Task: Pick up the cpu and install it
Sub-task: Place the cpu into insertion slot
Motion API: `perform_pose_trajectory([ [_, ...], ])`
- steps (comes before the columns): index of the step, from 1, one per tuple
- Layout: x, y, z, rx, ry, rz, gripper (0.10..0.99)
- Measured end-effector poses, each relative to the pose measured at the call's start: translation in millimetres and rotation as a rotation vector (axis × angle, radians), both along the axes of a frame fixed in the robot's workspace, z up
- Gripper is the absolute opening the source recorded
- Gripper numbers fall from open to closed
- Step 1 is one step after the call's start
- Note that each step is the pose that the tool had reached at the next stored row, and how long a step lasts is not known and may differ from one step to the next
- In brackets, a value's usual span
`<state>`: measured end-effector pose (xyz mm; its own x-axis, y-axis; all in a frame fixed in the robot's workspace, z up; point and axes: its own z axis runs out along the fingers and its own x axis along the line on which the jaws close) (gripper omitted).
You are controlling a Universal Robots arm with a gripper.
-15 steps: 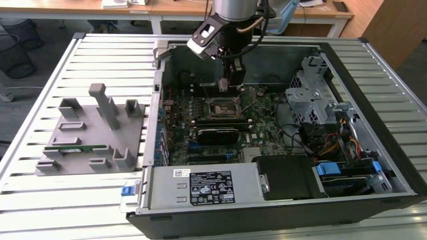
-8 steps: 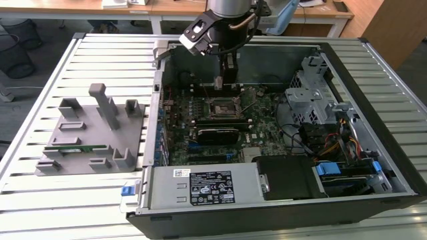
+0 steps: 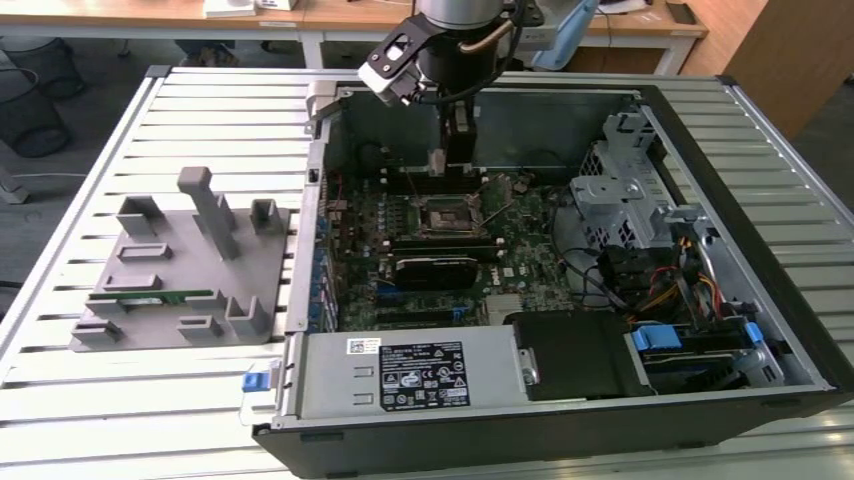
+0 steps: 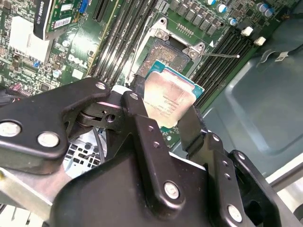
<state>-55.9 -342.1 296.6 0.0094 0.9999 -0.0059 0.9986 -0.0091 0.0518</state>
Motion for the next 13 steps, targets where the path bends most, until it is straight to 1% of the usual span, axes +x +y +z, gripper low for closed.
perform_pose_trajectory([
  [13,0.0,0.0,9.9,0.0,0.0001,0.0,0.529],
])
